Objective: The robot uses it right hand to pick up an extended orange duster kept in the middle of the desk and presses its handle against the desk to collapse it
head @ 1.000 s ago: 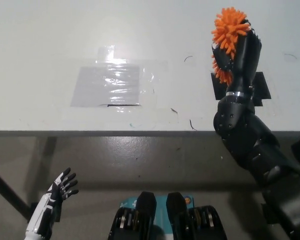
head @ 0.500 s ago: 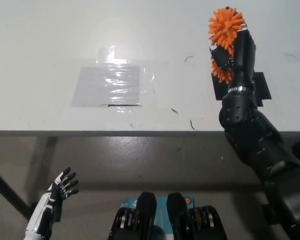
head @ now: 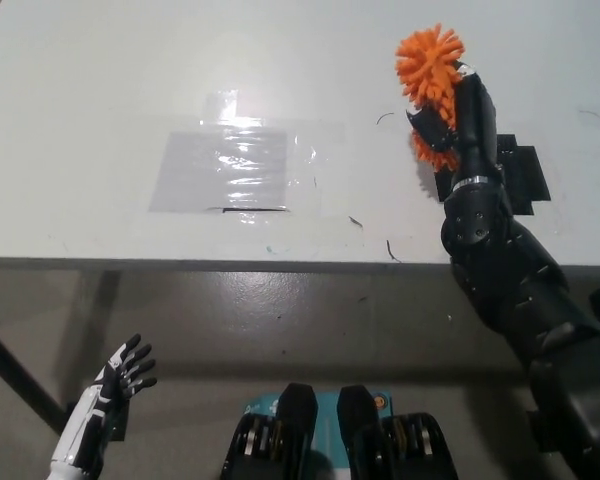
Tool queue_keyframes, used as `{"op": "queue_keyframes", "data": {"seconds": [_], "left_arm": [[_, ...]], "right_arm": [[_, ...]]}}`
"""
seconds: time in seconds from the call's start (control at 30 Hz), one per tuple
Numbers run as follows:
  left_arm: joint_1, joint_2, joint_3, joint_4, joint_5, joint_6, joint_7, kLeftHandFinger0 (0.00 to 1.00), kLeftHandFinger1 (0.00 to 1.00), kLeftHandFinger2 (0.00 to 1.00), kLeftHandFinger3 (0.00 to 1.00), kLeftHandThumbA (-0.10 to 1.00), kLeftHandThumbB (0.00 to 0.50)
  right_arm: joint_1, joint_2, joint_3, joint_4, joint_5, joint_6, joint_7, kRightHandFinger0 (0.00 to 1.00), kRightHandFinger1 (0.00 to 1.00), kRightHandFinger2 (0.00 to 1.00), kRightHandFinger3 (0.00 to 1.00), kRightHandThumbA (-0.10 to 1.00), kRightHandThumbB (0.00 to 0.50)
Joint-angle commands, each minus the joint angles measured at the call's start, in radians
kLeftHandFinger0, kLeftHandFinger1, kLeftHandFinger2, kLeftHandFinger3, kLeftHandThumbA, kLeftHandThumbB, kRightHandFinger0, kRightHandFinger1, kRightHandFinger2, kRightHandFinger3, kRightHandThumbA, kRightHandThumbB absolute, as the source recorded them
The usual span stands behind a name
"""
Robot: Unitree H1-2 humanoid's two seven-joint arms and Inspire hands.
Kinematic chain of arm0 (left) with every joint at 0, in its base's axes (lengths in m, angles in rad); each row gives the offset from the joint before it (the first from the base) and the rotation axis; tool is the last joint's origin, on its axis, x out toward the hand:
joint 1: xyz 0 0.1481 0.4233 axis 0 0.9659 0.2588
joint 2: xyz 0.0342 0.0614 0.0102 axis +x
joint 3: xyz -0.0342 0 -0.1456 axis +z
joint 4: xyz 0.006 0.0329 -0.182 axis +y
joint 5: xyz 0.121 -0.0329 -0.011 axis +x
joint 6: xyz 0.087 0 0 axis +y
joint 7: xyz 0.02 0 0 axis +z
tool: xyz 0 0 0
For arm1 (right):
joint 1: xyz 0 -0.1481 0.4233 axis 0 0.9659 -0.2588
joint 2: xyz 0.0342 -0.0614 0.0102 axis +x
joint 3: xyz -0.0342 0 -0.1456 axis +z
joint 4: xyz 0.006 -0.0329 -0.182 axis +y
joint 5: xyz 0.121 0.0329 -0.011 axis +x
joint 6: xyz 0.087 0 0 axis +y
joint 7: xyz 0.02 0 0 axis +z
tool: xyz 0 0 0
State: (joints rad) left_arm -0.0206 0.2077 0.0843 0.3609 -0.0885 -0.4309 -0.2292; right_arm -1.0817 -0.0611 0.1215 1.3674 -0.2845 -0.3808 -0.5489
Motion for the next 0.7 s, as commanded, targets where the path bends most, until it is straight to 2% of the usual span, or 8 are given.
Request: {"op": "queue_keyframes", "data": {"seconds": [0.0, 0.13, 0.2, 0.33, 0.5, 0.53, 0.57, 0.67], "left_arm": [[-0.024, 0.027, 0.019, -0.036, -0.013, -0.039, -0.010, 0.89, 0.94, 1.00, 1.00, 1.00, 0.307], [-0.028, 0.028, 0.019, -0.031, -0.005, -0.039, -0.002, 0.89, 0.93, 1.00, 1.00, 1.00, 0.315], [-0.016, 0.023, 0.019, -0.029, -0.012, -0.039, -0.010, 0.89, 0.92, 1.00, 1.00, 1.00, 0.320], [-0.013, 0.023, 0.024, -0.032, -0.002, -0.039, -0.005, 0.90, 0.93, 1.00, 1.00, 1.00, 0.308], [-0.012, 0.024, 0.025, -0.033, -0.001, -0.039, -0.006, 0.89, 0.93, 1.00, 1.00, 1.00, 0.303], [-0.013, 0.024, 0.023, -0.032, -0.001, -0.039, -0.007, 0.88, 0.92, 1.00, 1.00, 1.00, 0.307], [-0.015, 0.025, 0.022, -0.029, -0.005, -0.039, -0.011, 0.88, 0.92, 1.00, 1.00, 1.00, 0.306], [-0.015, 0.023, 0.023, -0.025, -0.003, -0.039, -0.012, 0.87, 0.91, 1.00, 1.00, 1.00, 0.298]], "right_arm": [[0.056, -0.024, -0.051, 0.079, 0.072, 0.073, 0.002, 0.00, 0.35, 0.82, 0.86, -0.10, 0.095], [-0.006, -0.029, -0.041, 0.071, 0.041, 0.043, -0.052, 0.00, 0.34, 0.78, 0.84, -0.10, 0.098], [-0.137, -0.064, -0.003, 0.020, -0.014, -0.070, -0.125, 0.00, 0.29, 0.71, 0.77, -0.10, 0.094], [-0.242, -0.109, 0.053, -0.020, -0.068, -0.089, -0.145, 0.00, 0.26, 0.68, 0.77, -0.10, 0.117], [-0.285, -0.130, 0.107, -0.023, -0.086, -0.089, -0.158, 0.00, 0.27, 0.71, 0.77, -0.10, 0.136], [-0.342, -0.155, 0.147, -0.015, -0.125, -0.082, -0.147, 0.01, 0.31, 0.76, 0.83, -0.10, 0.131], [-0.379, -0.171, 0.170, -0.009, -0.143, -0.085, -0.131, 0.00, 0.32, 0.78, 0.83, -0.10, 0.128], [-0.406, -0.180, 0.200, 0.001, -0.144, -0.077, -0.105, 0.00, 0.31, 0.76, 0.81, -0.10, 0.153]]}}
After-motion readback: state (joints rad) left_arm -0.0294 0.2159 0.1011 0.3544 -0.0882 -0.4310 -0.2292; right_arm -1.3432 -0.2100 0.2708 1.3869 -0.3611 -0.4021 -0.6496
